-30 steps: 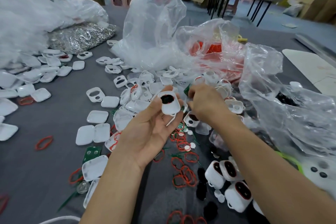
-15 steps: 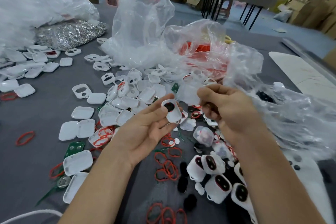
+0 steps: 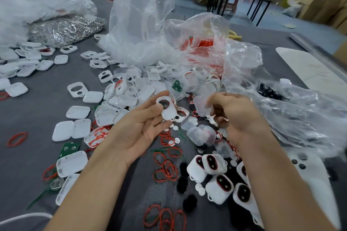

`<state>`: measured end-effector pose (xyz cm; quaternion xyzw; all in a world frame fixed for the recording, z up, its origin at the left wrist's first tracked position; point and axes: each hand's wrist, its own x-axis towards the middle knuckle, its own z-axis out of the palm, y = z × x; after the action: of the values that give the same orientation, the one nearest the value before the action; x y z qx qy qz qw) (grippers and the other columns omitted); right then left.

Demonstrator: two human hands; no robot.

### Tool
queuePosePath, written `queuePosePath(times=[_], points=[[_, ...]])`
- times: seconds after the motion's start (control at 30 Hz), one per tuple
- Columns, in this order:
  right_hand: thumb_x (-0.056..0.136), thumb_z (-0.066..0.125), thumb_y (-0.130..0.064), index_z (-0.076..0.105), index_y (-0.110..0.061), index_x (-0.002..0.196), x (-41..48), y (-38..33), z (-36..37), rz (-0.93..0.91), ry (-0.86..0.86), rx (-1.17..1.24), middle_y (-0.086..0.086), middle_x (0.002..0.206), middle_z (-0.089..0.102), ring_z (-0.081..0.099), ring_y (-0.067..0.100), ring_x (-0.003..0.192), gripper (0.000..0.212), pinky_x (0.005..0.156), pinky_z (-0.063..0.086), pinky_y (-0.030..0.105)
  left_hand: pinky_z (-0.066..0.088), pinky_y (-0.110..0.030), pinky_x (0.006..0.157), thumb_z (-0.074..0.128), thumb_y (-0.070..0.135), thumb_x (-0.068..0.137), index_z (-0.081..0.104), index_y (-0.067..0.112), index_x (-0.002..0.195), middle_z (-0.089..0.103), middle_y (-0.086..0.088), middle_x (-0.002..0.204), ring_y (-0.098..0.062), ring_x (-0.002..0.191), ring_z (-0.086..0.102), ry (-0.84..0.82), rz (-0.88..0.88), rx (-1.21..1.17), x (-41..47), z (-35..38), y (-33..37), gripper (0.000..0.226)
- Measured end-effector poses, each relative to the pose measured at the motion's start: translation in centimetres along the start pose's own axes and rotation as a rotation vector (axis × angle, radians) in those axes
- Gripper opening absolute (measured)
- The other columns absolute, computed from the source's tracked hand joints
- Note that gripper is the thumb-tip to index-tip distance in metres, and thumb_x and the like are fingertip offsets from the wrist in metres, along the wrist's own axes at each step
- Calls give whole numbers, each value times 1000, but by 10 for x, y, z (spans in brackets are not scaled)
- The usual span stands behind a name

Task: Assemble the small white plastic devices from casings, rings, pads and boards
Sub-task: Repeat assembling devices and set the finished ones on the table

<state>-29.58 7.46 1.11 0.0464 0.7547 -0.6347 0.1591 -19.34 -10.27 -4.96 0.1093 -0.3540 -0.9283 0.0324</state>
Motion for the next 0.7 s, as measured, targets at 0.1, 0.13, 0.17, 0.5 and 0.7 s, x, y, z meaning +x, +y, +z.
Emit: queuePosePath(times=[0.1, 0.13, 0.17, 0.5, 0.7], points=[[85, 70, -2, 62, -9, 82, -2, -1, 0, 80, -87, 188, 11, 74, 55, 39, 16, 53, 11, 52, 21, 27, 57, -34, 99, 64, 9, 83, 80, 19, 113, 72, -8, 129, -24, 122, 67, -13, -8, 4, 0, 1, -1, 35], [86, 70, -3, 63, -10, 83, -4, -1, 1, 102, -131, 223, 9, 73, 55, 40, 15, 53, 10, 53, 22, 27, 58, -34, 97, 65, 9, 83, 80, 20, 113, 72, -8, 129, -24, 121, 68, -21, -12, 4, 0, 1, -1, 35], [86, 70, -4, 63, -10, 82, -7, -1, 1, 118, -172, 240, 7, 70, 54, 40, 14, 53, 10, 54, 22, 27, 59, -34, 95, 65, 8, 83, 80, 20, 113, 72, -8, 128, -25, 118, 69, -32, -15, 3, 1, 2, -2, 36], [86, 80, -11, 76, -14, 66, -31, 1, 25, -220, -258, -37, -2, 60, 71, 62, 8, 50, 21, 52, 50, 22, 62, -35, 80, 101, 9, 48, 80, 12, 109, 75, -12, 117, -26, 102, 75, -179, -13, -15, -5, 7, -1, 65], [77, 88, -34, 76, -28, 67, -35, 8, 34, -511, 20, -406, -17, 61, 71, 69, 1, 57, 17, 52, 52, 17, 63, -36, 80, 102, 11, 46, 81, 13, 109, 75, -12, 117, -24, 101, 75, -175, -1, 5, -5, 8, 1, 66]])
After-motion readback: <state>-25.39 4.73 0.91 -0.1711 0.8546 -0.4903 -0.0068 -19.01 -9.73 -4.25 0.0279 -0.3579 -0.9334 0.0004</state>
